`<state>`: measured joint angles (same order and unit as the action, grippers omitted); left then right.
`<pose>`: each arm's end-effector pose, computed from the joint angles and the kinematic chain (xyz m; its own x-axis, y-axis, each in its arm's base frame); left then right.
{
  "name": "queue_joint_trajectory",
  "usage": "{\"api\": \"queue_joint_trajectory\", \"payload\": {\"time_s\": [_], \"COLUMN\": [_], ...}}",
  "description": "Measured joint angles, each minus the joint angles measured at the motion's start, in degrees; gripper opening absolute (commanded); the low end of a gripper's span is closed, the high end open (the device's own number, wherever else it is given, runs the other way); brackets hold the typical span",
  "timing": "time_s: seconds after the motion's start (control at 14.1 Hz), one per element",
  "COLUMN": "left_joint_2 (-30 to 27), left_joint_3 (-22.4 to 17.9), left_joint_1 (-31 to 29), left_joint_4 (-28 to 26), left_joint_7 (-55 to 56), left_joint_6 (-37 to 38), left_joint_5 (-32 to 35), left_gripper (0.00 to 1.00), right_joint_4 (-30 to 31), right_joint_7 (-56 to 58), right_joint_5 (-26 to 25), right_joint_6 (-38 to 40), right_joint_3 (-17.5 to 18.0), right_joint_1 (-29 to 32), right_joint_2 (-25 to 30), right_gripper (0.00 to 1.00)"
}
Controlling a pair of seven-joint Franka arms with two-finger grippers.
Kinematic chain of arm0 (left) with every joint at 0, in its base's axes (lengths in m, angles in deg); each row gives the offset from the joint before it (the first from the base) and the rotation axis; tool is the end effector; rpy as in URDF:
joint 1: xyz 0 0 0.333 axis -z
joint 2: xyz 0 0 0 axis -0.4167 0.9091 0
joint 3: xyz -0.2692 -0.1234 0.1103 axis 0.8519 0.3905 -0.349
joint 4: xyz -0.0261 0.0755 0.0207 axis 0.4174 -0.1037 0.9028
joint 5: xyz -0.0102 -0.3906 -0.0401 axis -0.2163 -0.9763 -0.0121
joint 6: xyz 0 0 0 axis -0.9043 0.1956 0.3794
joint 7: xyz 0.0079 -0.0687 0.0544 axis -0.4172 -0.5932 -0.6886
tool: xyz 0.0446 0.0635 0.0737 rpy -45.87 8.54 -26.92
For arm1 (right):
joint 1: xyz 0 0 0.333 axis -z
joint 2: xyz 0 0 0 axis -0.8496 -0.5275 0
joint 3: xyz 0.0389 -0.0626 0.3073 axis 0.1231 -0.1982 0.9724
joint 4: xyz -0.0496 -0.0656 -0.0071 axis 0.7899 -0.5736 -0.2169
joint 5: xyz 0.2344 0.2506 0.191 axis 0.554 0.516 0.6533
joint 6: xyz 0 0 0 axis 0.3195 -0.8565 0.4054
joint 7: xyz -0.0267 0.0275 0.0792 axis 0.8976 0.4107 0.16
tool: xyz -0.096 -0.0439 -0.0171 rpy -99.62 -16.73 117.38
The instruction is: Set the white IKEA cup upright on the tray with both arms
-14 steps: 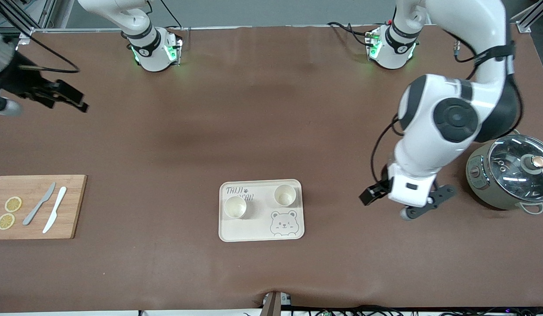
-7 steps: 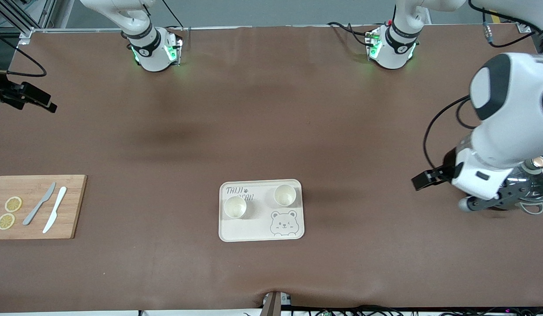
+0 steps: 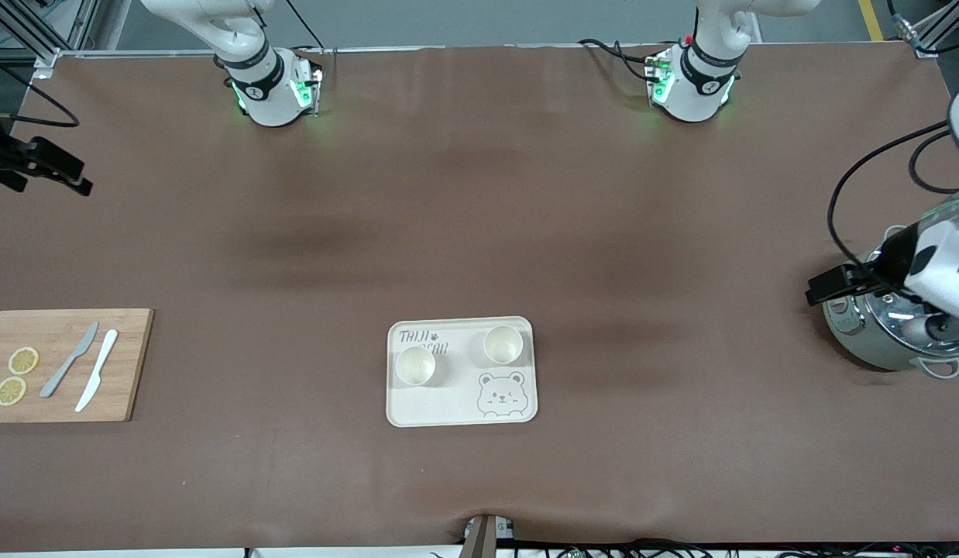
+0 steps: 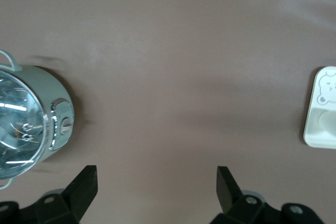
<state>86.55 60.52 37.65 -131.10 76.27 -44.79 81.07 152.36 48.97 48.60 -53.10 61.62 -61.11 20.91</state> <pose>0.6441 -0.0240 0.5761 0.9936 0.1131 0.0035 0.1129 -0.9931 0.0307 0.5081 -0.0384 0.6145 0.9964 -0.0616 -0.0578 -0.0622 -0.9980 -0.0080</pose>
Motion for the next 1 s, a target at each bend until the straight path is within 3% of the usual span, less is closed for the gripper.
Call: {"api": "queue_joint_trajectory", "payload": {"time_s": [0.64,1.0], "left_joint_2": [-14.31,-18.09], "left_joint_3": [0.30,0.56], "left_joint_1": [-0.17,-0.05], "left_joint_4": [-13.21,-16.60], "left_joint_7": [-0.93,-0.93], "left_joint_6": [-0.38,-2.06], "left_joint_5": [1.74,2.81], "left_gripper": [1.00,1.00], "right_joint_4": [-0.85,-0.78], "right_joint_7": [0.13,2.96], "right_joint_5": [-0.06,-2.21], "right_joint_6": [7.18,-2.89], "right_joint_3": [-0.34,-0.66], "right_joint_1": [-3.76,-3.62], "right_joint_2": [-0.50,-1.94], "right_gripper": [1.00,1.00]}}
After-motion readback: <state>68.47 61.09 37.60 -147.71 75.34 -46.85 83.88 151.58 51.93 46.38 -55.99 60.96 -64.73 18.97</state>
